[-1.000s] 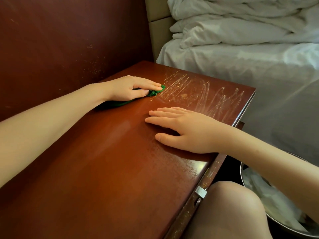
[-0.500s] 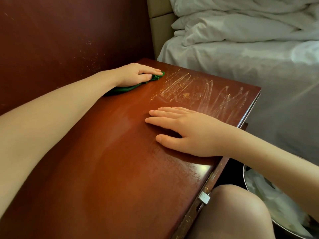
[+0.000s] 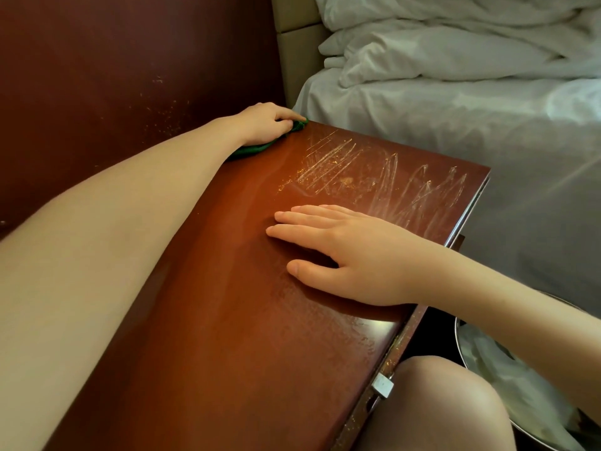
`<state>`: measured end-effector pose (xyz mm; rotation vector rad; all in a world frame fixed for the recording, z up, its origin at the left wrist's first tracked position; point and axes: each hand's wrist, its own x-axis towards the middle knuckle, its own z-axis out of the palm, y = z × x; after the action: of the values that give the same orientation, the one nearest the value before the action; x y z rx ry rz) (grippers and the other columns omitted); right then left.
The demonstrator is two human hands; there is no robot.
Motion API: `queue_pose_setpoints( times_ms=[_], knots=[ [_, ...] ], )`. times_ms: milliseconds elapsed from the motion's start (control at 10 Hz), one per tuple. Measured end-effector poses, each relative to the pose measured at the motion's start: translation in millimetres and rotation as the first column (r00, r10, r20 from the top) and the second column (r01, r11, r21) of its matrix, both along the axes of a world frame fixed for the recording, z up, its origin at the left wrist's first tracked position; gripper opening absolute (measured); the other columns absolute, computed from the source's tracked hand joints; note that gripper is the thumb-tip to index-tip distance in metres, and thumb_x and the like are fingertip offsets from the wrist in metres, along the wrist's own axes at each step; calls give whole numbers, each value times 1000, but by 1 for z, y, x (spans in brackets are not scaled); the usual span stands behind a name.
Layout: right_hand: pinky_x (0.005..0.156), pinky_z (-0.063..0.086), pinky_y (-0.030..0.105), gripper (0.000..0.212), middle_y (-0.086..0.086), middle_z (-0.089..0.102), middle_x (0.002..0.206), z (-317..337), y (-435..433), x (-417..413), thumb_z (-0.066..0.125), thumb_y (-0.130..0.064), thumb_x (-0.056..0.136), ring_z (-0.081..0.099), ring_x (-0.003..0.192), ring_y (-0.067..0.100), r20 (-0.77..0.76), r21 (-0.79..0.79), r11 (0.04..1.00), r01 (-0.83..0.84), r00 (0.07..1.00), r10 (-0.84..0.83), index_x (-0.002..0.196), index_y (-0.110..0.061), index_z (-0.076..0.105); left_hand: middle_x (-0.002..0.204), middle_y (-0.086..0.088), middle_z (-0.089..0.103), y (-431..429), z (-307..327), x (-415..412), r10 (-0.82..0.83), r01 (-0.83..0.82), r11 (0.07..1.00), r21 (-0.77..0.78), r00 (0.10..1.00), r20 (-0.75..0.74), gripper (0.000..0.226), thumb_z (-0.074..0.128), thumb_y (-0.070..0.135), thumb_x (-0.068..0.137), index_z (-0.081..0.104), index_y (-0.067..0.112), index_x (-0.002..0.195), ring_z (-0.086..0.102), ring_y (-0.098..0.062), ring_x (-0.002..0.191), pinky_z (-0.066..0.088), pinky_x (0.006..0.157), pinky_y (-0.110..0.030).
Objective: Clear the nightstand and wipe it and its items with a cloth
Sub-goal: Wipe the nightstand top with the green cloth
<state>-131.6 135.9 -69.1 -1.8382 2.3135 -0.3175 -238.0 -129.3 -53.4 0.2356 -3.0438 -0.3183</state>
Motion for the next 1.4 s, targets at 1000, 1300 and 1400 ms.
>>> queue_pose_setpoints(
  times_ms=[1000,1300,1400],
  knots=[
    [110,-6,15,53,-18,11,156,-1,-1,1,31,-48,98,1,142,-1,-3,-6,1000,19,1000,-19,148,-38,18,140,5,49,0,-1,1,-151,151,988,22,989,-10,38,43,20,98,53,37,130,42,-18,131,28,111,-34],
    [111,-5,16,53,-17,10,156,1,0,3,30,-47,98,1,142,0,-8,14,999,29,1000,-29,148,-37,17,142,9,47,7,-1,31,-267,267,962,49,964,-15,38,45,16,98,53,33,132,36,-11,135,23,113,-27],
    [111,-5,16,53,-16,10,157,0,1,4,29,-47,98,1,142,0,-12,15,999,28,1000,-28,148,-37,16,139,14,48,10,-1,45,-310,311,948,62,950,-20,39,47,14,97,53,34,130,38,-6,133,26,113,-29]
  ],
)
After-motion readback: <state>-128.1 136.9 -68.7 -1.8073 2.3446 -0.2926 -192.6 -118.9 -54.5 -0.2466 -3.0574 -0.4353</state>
